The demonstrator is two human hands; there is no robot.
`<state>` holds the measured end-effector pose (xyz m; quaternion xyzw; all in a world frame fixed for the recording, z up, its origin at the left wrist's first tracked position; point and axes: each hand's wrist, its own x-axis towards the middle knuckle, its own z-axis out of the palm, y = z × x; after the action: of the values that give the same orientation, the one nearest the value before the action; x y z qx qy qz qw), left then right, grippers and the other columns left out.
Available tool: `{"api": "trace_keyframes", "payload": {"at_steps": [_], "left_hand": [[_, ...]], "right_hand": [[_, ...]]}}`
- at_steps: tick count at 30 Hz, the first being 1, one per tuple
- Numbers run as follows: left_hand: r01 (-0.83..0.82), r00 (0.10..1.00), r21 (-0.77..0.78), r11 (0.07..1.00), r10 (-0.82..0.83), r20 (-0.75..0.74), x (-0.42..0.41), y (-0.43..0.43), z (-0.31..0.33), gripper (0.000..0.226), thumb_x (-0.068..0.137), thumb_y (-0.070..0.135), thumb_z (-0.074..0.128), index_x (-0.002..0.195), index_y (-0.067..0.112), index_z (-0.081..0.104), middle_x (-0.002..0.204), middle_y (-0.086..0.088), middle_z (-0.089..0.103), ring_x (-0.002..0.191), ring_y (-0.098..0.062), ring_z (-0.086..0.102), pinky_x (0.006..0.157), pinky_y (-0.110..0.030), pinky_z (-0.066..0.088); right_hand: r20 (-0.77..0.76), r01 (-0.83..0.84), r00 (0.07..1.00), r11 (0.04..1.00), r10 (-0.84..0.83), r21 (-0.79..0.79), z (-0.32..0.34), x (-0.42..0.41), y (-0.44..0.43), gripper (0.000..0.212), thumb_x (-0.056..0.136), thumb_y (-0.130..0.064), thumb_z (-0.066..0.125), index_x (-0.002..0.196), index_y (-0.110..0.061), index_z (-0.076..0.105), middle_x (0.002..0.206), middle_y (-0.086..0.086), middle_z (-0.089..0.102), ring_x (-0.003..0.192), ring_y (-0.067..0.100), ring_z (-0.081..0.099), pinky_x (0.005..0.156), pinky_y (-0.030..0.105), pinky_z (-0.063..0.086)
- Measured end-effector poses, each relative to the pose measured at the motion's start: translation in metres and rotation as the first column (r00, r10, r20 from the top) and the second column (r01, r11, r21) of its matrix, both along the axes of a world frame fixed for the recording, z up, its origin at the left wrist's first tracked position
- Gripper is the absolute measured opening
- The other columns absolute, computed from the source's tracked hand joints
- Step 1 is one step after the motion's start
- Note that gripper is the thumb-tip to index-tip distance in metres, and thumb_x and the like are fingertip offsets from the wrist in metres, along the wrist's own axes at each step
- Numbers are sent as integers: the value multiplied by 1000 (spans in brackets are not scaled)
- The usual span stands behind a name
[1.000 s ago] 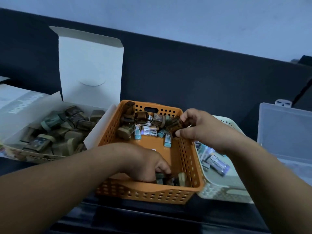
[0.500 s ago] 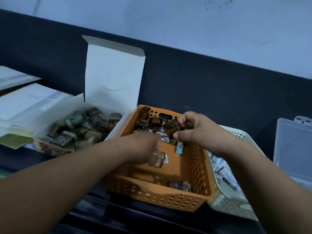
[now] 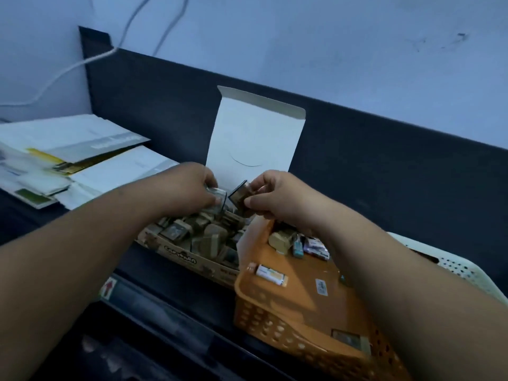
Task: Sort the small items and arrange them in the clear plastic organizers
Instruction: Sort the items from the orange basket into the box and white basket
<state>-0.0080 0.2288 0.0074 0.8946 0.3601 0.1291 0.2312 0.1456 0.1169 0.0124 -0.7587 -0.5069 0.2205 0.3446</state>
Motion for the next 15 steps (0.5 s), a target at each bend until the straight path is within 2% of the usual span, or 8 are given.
{"api": "trace_keyframes", "payload": {"at_steps": [3,6,8,11,13,15], "left_hand": [[-33,999,-22,999,33,-12,-8,6,-10,32,85,28,69,115,21,62,114,0,61,95,-18,57,77,-30,49],[-33,999,-9,999,34,3,-9,7,-17,40,86,27,67,124,21,57,124,-2,58,107,-20,56,87,-33,49],[-18,999,28,999,17,40,-6,5,-18,44,86,29,67,128,23,55,127,0,58,110,-19,55,87,-29,45],[68,992,42,997,-72,105,5,-9,-14,45,88,28,64,131,27,52,130,3,56,111,-13,54,85,-27,44],[140,981,28,990,-142,129,17,-23,-13,44,89,28,62,131,28,51,132,5,53,115,-13,52,90,-29,45],[226,965,10,974,-225,133,31,-38,-13,41,89,30,63,129,29,53,130,8,53,117,-13,51,94,-32,45]], "right_hand": [[91,7,996,999,-3,-47,-10,-4,23,37,85,-21,70,121,-17,60,109,5,65,94,21,65,85,38,57],[110,38,993,998,-32,-48,-13,-2,23,49,86,-18,68,133,-17,52,120,3,59,103,22,62,93,40,53],[150,41,988,998,-35,-37,-8,2,10,47,87,-20,68,132,-18,53,119,0,58,102,19,61,90,34,53],[235,5,972,998,8,-55,2,12,-23,33,87,-21,68,119,-23,60,106,-7,61,93,8,60,75,18,49],[262,-30,962,987,71,-157,7,18,-50,25,85,-20,72,106,-27,63,99,-12,62,87,4,60,73,15,49],[320,-34,935,940,149,-341,6,27,-77,30,81,-24,76,108,-30,62,99,-16,61,89,1,59,76,17,48]]}}
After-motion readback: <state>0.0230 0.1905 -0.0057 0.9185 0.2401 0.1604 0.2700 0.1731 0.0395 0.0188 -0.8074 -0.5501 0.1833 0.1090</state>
